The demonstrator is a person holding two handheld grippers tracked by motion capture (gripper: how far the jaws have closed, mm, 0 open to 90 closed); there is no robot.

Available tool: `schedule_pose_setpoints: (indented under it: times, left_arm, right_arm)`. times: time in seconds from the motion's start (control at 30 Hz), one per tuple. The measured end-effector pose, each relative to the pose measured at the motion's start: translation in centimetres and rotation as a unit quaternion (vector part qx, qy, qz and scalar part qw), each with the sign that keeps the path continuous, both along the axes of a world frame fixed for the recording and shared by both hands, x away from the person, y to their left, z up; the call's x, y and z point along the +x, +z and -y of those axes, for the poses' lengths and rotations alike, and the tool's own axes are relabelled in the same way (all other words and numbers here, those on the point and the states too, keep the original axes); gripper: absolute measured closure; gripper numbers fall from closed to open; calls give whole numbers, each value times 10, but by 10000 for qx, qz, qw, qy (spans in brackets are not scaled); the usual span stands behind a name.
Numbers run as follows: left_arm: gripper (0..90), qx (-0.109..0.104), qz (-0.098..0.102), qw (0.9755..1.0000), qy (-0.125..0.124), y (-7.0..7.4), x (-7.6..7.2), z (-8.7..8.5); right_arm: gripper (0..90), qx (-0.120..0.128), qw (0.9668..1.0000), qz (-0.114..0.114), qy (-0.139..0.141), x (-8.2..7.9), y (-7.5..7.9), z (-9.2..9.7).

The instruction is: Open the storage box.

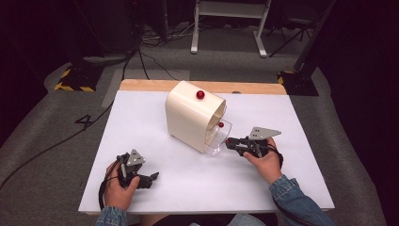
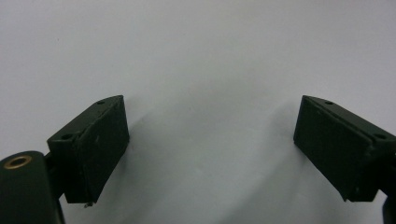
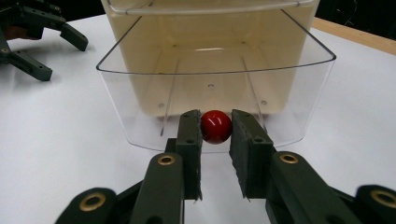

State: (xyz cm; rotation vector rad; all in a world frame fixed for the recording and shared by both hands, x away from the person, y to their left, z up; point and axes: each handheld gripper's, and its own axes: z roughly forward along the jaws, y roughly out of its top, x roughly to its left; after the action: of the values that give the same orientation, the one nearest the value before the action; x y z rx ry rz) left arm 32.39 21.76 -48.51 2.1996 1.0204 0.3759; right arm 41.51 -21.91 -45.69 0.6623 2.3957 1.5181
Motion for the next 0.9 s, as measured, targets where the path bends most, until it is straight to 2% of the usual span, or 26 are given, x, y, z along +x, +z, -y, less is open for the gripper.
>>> schedule_pose_setpoints:
  times: [0.27,0.43,0.57,0.77,0.9]
  left_arm:
    - [107,1,3,10000,-1,0,0,0]
    - [106,-6,5,10000,-2,0,0,0]
    - [107,-24,-2,10000,4,0,0,0]
    - [107,-9,7,10000,13,0,0,0]
    - [107,-27,2,10000,8,0,0,0]
  right_arm:
    - [743,30,10000,5,-84,-14,5,18]
    - [743,60,9999,-40,-153,-19,2,27]
    - [743,32,9998,-45,-165,-21,1,30]
    - [742,-11,9997,-201,-157,-20,-5,32]
    - [741,-17,9996,-216,-155,-21,-8,33]
